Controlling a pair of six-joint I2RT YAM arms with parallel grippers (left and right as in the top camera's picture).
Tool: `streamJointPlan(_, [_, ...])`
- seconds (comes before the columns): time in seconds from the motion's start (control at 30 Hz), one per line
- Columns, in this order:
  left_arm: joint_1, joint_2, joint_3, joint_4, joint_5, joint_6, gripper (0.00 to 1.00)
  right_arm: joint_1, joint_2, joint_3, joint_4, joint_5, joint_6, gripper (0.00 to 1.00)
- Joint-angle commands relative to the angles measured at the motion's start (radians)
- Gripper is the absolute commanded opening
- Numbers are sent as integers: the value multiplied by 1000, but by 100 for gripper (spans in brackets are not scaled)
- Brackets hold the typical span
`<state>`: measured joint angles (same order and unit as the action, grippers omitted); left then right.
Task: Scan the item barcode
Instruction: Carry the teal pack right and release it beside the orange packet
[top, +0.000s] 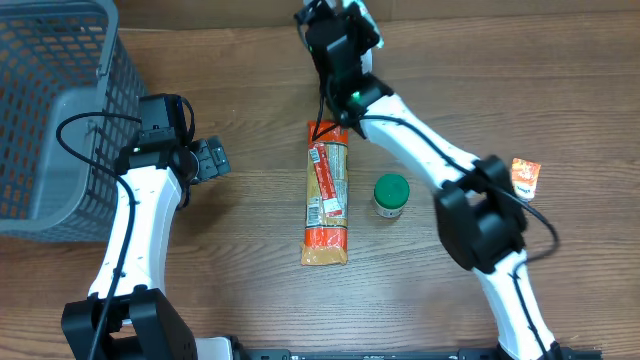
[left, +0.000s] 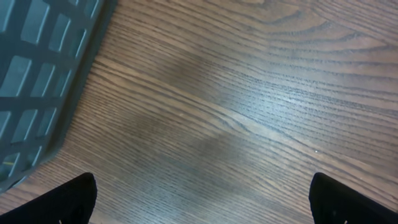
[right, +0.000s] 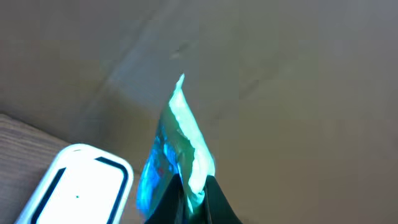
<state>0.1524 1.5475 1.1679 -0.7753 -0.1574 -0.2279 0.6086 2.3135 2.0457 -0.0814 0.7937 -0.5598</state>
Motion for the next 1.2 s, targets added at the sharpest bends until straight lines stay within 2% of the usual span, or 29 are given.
streamJointPlan(0.0, [-2, -17, 15, 1, 1, 22, 100, -14, -220, 23, -167, 25, 236, 3])
streamJointPlan(0.13, [-2, -17, 15, 1, 1, 22, 100, -59, -304, 23, -495, 10, 390, 3])
streamJointPlan(0.17, [-2, -17, 15, 1, 1, 22, 100, -98, -327, 23, -690, -43, 478, 3])
streamJointPlan(0.23, [-2, -17, 15, 1, 1, 22, 100, -145, -333, 23, -863, -140, 556, 3])
streamJointPlan(0.33, [-2, -17, 15, 1, 1, 22, 100, -240, -327, 13, -1080, -377, 636, 4])
streamJointPlan(0.43, [-2, -17, 15, 2, 1, 22, 100, -354, -320, -28, -1197, -654, 639, 4])
streamJointPlan(0.53, [-2, -17, 15, 1, 1, 22, 100, -455, -320, -92, -1252, -823, 639, 4])
streamJointPlan(0.6, [-2, -17, 15, 1, 1, 22, 100, -504, -320, -130, -1277, -865, 639, 4])
streamJointPlan(0.8, [-2, -17, 15, 1, 1, 22, 100, -597, -320, -289, -1268, -875, 596, 4])
streamJointPlan(1.03, [-2, -17, 15, 1, 1, 22, 100, -603, -320, -424, -1180, -874, 558, 5])
streamJointPlan(1.07, [-2, -17, 15, 1, 1, 22, 100, -603, -320, -432, -1173, -874, 559, 9])
streamJointPlan(1.1, [-2, -17, 15, 1, 1, 22, 100, -603, -320, -439, -1169, -874, 559, 20])
streamJointPlan(1.17, [-2, -17, 15, 2, 1, 22, 100, -603, -320, -441, -1169, -874, 559, 35])
